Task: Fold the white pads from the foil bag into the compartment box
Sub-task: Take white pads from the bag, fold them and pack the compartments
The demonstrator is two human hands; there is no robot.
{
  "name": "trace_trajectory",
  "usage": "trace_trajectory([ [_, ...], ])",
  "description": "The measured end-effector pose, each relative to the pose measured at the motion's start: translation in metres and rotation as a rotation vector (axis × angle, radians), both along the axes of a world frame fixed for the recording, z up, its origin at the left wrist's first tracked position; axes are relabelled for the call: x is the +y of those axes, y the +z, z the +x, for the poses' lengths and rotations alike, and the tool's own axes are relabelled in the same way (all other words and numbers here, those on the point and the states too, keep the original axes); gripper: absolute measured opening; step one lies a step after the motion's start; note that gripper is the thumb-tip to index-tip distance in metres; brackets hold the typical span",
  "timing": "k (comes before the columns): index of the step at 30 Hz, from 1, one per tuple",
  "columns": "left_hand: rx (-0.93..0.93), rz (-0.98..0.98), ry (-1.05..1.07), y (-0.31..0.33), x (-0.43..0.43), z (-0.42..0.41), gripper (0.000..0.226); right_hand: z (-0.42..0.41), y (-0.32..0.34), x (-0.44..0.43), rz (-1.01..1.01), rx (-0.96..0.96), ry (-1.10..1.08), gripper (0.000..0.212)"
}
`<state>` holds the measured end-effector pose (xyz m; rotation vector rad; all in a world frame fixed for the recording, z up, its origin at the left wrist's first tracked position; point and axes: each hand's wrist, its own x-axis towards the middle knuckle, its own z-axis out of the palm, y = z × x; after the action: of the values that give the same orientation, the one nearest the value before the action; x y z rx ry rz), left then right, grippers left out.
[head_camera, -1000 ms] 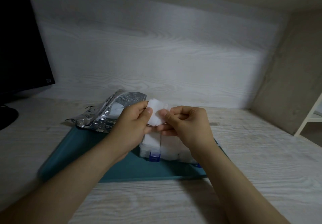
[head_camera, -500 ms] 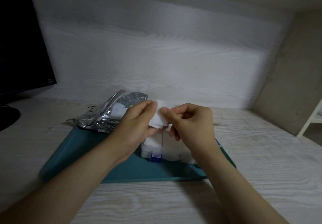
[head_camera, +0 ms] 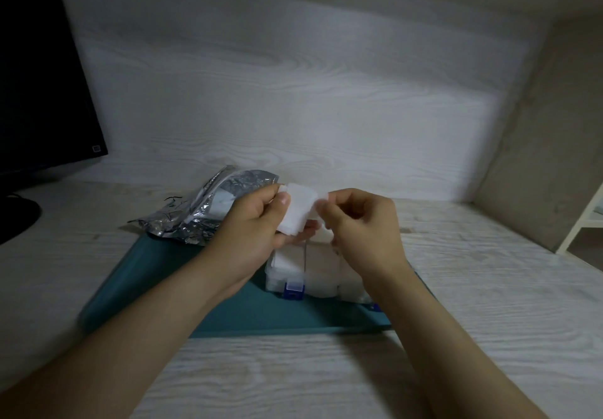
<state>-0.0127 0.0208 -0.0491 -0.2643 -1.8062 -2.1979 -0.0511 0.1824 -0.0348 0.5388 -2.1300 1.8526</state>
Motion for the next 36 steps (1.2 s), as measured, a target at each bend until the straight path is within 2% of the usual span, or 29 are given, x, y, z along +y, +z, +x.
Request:
trace_trajectory([
  [5, -0.047, -0.048, 0.061, -0.002, -0.001, 0.0, 0.029, -0.002, 0.003, 0.007, -0.18, 0.205, -0.17, 0.01],
  [7, -0.076, -0.034, 0.059, -0.001, -0.002, 0.0, 0.03, -0.003, 0.006, 0.009, -0.204, 0.255, -0.149, 0.012],
  [11, -0.153, 0.086, -0.019, 0.004, 0.0, 0.003, 0.037, -0.004, 0.001, 0.004, -0.018, 0.277, 0.03, 0.012],
  [16, -0.173, 0.063, -0.138, 0.005, -0.003, 0.002, 0.044, -0.005, -0.009, -0.002, 0.228, 0.399, -0.113, 0.01],
  [19, -0.144, 0.049, -0.126, 0.004, -0.001, 0.001, 0.04, -0.002, -0.008, -0.002, 0.318, 0.489, -0.198, 0.024],
  [23, -0.12, 0.055, -0.099, 0.005, -0.001, 0.002, 0.034, 0.007, -0.009, -0.005, 0.414, 0.626, -0.061, 0.047],
  [26, -0.116, 0.026, -0.094, 0.005, -0.004, 0.002, 0.034, 0.007, -0.012, -0.009, 0.519, 0.662, -0.065, 0.051],
  [30, -0.122, -0.031, -0.153, 0.005, -0.004, 0.0, 0.041, 0.003, -0.013, -0.003, 0.539, 0.642, -0.026, 0.047],
  [34, -0.145, 0.012, -0.18, 0.005, -0.005, -0.003, 0.056, 0.001, -0.014, -0.004, 0.575, 0.682, 0.0, 0.046],
  [36, -0.149, 0.042, -0.177, 0.005, -0.006, -0.002, 0.056, -0.001, -0.014, -0.003, 0.559, 0.735, -0.028, 0.04],
])
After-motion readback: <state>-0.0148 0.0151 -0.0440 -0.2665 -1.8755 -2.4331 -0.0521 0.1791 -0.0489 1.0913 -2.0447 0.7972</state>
